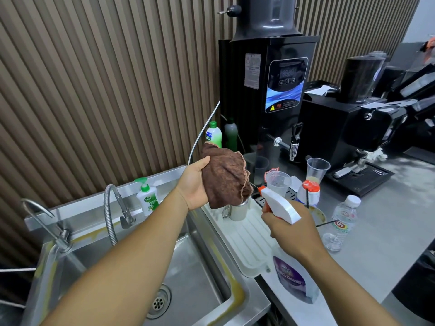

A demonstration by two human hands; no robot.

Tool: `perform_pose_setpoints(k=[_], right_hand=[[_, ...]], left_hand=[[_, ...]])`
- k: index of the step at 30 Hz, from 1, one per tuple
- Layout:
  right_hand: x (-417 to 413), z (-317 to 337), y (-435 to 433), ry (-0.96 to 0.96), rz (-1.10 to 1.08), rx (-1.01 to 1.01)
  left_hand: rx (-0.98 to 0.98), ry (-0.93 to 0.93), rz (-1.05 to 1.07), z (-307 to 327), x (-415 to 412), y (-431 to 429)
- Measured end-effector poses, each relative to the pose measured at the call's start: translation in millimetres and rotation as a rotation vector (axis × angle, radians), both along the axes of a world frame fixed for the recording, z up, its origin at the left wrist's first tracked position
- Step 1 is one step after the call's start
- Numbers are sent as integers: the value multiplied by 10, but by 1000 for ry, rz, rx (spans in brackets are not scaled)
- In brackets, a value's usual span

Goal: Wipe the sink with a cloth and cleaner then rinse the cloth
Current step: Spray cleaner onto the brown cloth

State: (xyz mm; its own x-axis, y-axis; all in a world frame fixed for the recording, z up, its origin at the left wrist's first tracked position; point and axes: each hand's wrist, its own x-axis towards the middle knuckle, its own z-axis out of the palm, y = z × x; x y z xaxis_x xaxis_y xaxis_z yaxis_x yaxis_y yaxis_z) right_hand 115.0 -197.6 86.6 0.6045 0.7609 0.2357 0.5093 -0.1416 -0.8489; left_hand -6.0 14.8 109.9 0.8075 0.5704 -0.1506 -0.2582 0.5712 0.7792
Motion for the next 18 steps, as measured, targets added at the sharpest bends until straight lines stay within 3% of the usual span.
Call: perform_pose_setpoints(k=[9,18], right_hand=[[-100,114,72,-1,129,46],[0,187,65,-22,42,105]], left_hand=[[24,19,13,9,41,-54],[39,81,8,-16,102,-61]])
